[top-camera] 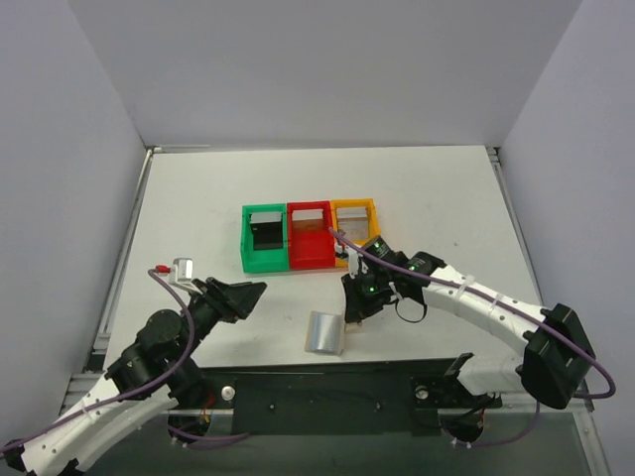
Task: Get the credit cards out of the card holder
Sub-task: Place the card holder at the corner of the board.
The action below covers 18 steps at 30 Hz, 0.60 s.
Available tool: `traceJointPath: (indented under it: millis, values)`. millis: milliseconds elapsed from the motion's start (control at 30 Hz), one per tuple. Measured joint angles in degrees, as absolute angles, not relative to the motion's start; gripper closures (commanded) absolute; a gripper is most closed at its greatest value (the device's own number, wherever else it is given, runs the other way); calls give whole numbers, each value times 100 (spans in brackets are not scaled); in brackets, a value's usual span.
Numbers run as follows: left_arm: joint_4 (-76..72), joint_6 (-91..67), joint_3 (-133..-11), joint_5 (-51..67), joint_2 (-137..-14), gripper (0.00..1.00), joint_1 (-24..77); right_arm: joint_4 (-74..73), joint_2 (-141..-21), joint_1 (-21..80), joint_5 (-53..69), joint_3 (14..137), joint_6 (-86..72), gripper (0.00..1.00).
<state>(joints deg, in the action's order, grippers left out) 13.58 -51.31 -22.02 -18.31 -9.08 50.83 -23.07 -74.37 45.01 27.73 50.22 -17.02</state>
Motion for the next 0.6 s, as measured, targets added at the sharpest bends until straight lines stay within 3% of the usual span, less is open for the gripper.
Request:
traceJointPath:
  millis: [33, 67, 133, 200, 333, 600]
  values:
    - [1347, -5131, -2202, -1813, -945, 30, 5085, -2279, -7389, 4501, 2683, 4928, -1758, 84]
    - [1339, -5131, -2202, -1796, -985, 30, 5085, -2235, -7332, 4497, 2561, 4818, -1822, 60]
    - [1328, -5131, -2202, -1756, -1076, 30, 5085, -2198, -7251, 4497, 2311, 4668, -1990, 42]
    - [1332, -5129, -2202, -1721, -1186, 30, 5085, -2167, -7185, 4497, 2036, 4569, -2078, 31]
    - [1356, -5122, -2204, -1627, -1398, 32, 5085, -2252, -6982, 4515, 1476, 4554, -2198, 24]
    - [1441, -5129, -2211, -1439, -1833, 34, 5085, -2720, -6936, 5599, 126, 5548, -2283, 25]
